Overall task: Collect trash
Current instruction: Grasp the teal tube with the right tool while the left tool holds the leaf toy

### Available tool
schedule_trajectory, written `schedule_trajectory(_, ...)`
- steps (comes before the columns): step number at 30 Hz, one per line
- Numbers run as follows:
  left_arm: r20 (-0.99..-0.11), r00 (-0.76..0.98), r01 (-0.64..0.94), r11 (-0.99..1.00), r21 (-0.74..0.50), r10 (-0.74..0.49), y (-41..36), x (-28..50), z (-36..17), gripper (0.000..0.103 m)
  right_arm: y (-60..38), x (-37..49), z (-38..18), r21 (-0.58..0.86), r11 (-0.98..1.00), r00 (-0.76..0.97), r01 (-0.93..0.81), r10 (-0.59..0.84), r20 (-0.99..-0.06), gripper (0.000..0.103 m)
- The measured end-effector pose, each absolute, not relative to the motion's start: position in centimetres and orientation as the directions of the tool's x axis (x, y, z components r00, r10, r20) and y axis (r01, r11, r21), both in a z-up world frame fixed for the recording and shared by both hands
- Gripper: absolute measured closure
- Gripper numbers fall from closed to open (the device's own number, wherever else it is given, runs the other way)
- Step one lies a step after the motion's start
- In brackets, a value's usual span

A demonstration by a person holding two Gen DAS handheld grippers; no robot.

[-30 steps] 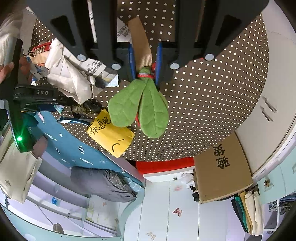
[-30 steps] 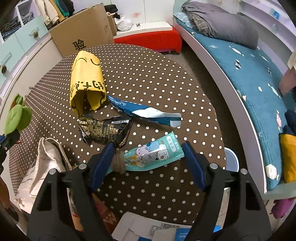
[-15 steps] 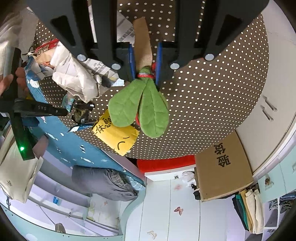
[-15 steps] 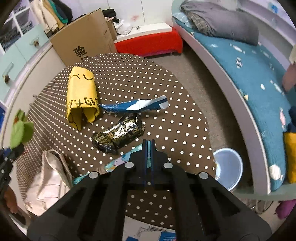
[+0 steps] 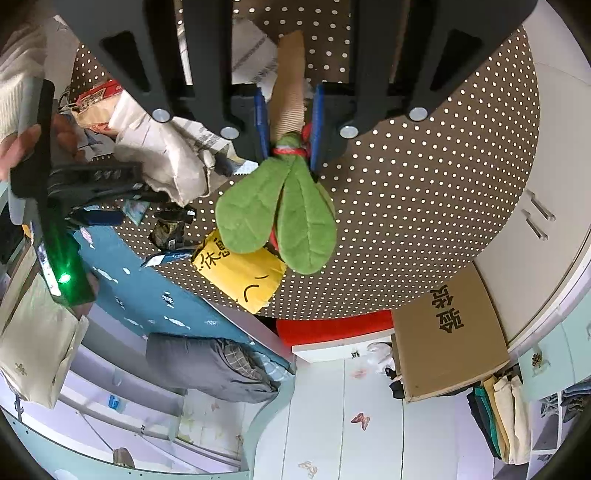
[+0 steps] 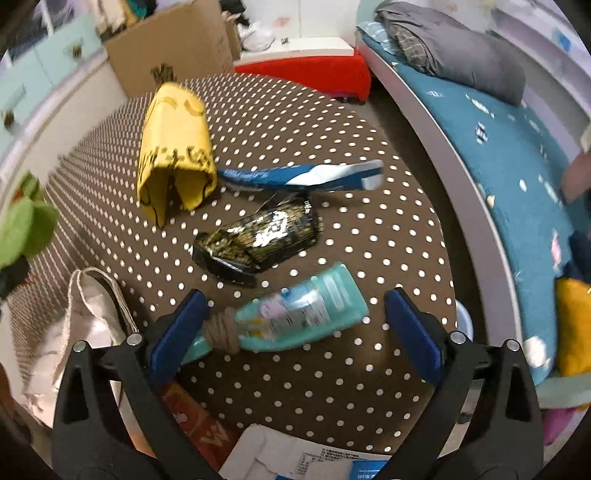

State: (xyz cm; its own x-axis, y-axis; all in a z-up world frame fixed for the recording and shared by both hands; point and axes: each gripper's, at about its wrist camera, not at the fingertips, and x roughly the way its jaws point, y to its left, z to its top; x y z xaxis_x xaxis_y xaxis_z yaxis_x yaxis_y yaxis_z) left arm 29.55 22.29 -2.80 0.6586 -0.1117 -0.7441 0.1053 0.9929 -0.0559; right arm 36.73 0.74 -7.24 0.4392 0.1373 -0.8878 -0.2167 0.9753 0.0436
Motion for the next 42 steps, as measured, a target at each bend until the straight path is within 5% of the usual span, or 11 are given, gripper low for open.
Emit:
schedule_trajectory(1,-0.743,0.660,0.104,0.993,-0.057,-0.112,22.3,29.5,-2.8,0.083,1.0,36.5,-7.1,0.018,0.974,0.451,-0.224,0.120,-0.884,0.032)
schedule_trajectory(4,-0.740,0.661,0.112,0.992,-0.064,-0.122,22.2,29.3,-2.6,0.083,0.9,36.1,-6.8,0.010,0.969,0.474,-0.245,0.129,-0.871,0.039)
schedule_trajectory(5,-0.740,0.662,0.112,0.992,-0.061,-0.121,22.2,29.2,-2.6,0.083,0.7,36.0,-6.7,0.012,0.970,0.478,-0.242,0.129,-0.869,0.056)
schedule_trajectory(6,-0.739,0.663,0.112,0.992,-0.059,-0.119,22.2,29.1,-2.5,0.083,0.1,35.9,-6.5,-0.017,0.979,0.508,-0.204,0.091,-0.856,0.099)
schedule_trajectory(7,-0.737,0.665,0.113,0.992,-0.059,-0.120,22.2,29.0,-2.4,0.083,-0.8,36.2,-6.4,0.006,0.984,0.503,-0.179,0.097,-0.859,0.101)
schedule_trajectory(13,-0.725,0.676,0.122,0.990,-0.063,-0.130,21.9,28.5,-1.8,0.083,-3.4,36.7,-6.2,0.125,0.981,0.469,-0.152,0.183,-0.864,0.101)
schedule_trajectory(15,-0.725,0.677,0.122,0.991,-0.059,-0.127,21.7,28.5,-1.7,0.083,-3.5,36.0,-5.7,0.144,0.975,0.462,-0.168,0.207,-0.863,0.091)
schedule_trajectory(17,-0.724,0.678,0.124,0.991,-0.057,-0.126,21.5,28.4,-1.7,0.083,-3.1,35.2,-4.9,0.153,0.964,0.475,-0.216,0.241,-0.846,0.024)
schedule_trajectory(18,-0.724,0.678,0.124,0.991,-0.057,-0.126,21.5,28.3,-1.6,0.083,-2.9,34.7,-4.3,0.144,0.958,0.506,-0.249,0.255,-0.824,0.010)
schedule_trajectory(38,-0.727,0.685,-0.010,0.997,-0.075,-0.048,24.0,24.1,-1.7,0.083,0.8,32.1,-5.9,-0.017,0.684,0.356,-0.730,0.358,-0.863,0.018)
schedule_trajectory(42,-0.736,0.676,-0.029,0.996,-0.081,-0.040,24.1,24.0,-2.0,0.083,0.9,34.3,-6.0,0.053,0.665,0.285,-0.745,0.389,-0.876,0.046)
